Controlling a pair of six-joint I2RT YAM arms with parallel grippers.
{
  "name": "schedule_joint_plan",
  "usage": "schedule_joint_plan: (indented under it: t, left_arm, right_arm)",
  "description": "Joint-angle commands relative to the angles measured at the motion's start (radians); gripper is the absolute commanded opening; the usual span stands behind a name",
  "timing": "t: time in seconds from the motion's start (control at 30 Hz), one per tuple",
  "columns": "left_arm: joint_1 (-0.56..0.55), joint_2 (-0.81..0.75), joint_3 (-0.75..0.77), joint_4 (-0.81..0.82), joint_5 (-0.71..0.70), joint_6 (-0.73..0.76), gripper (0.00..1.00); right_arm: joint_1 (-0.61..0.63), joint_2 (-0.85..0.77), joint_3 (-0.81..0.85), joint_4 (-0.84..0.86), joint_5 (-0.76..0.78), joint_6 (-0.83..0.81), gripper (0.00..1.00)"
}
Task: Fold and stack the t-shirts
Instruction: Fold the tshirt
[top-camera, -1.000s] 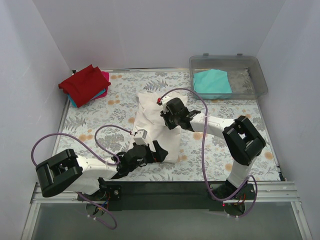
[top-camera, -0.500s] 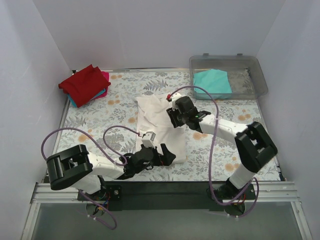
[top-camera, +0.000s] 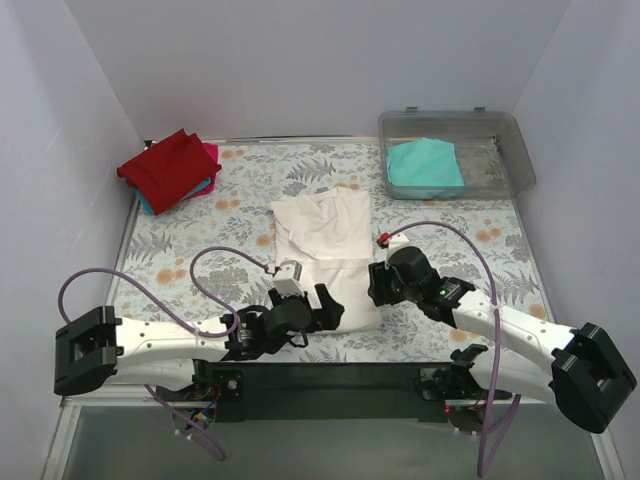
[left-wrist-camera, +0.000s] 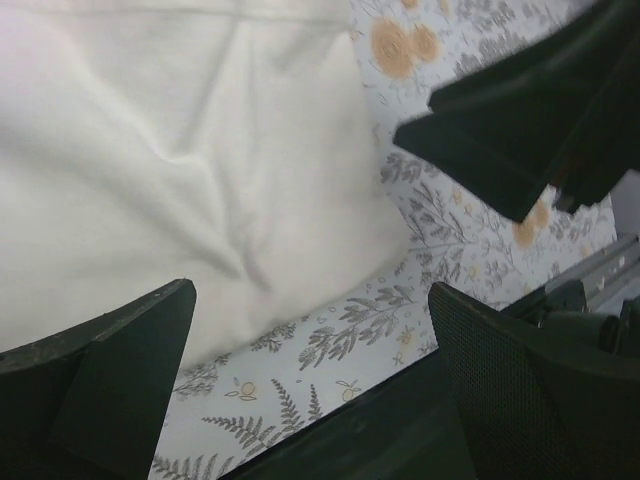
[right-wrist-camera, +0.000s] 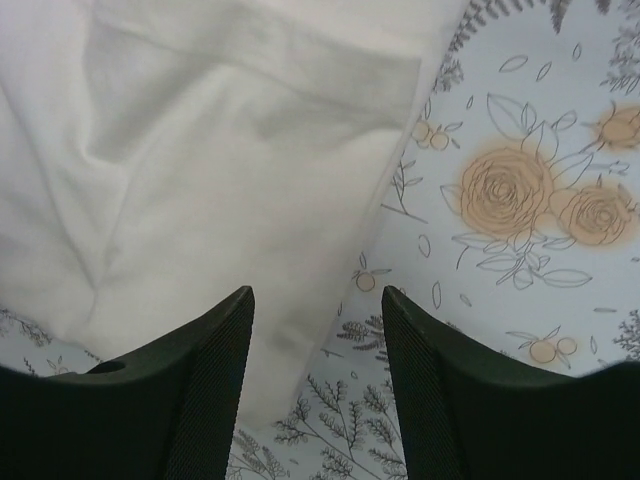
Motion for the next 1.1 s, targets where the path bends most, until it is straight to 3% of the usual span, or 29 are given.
schedule_joint_plan:
  t: [0.0, 0.13, 0.23, 0.37, 0.63, 0.93, 1.07]
  left_arm:
    - [-0.002, -0.094, 0.014, -0.343, -0.211, -0.185, 0.95]
    - [-0.002, -0.086, 0.038, -0.640, -0.235, -0.384, 0.96]
    - [-0.002, -0.062, 0.041, -0.768, -0.223, -0.503, 0.97]
    - [-0.002, -0.083, 0.032, -0.834, -0.209, -0.546, 0.97]
    - [-0.002, -0.190, -0.029, -0.739, -0.185, -0.496, 0.97]
    - [-0.002, -0.197, -0.074, -0.637, -0.148, -0.451, 0.80]
    - [-0.002, -0.151, -0.074, -0.596, -0.123, -0.442, 0.79]
  right_arm:
    - [0.024, -0.058, -0.034, -0.029, -0.023, 0.090, 0.49]
    - [0.049, -0.074, -0.034, -0.066, -0.032, 0.118, 0.51]
    - [0.069, -0.075, -0.042, -0.084, -0.035, 0.143, 0.53]
    - [0.085, -0.060, -0.051, -0.107, -0.053, 0.169, 0.54]
    - [0.092, -0.063, -0.086, -0.119, -0.041, 0.204, 0.55]
    - [0.104, -0.042, -0.100, -0.115, -0.053, 0.222, 0.55]
    - [0.122, -0.049, -0.118, -0.113, -0.067, 0.253, 0.55]
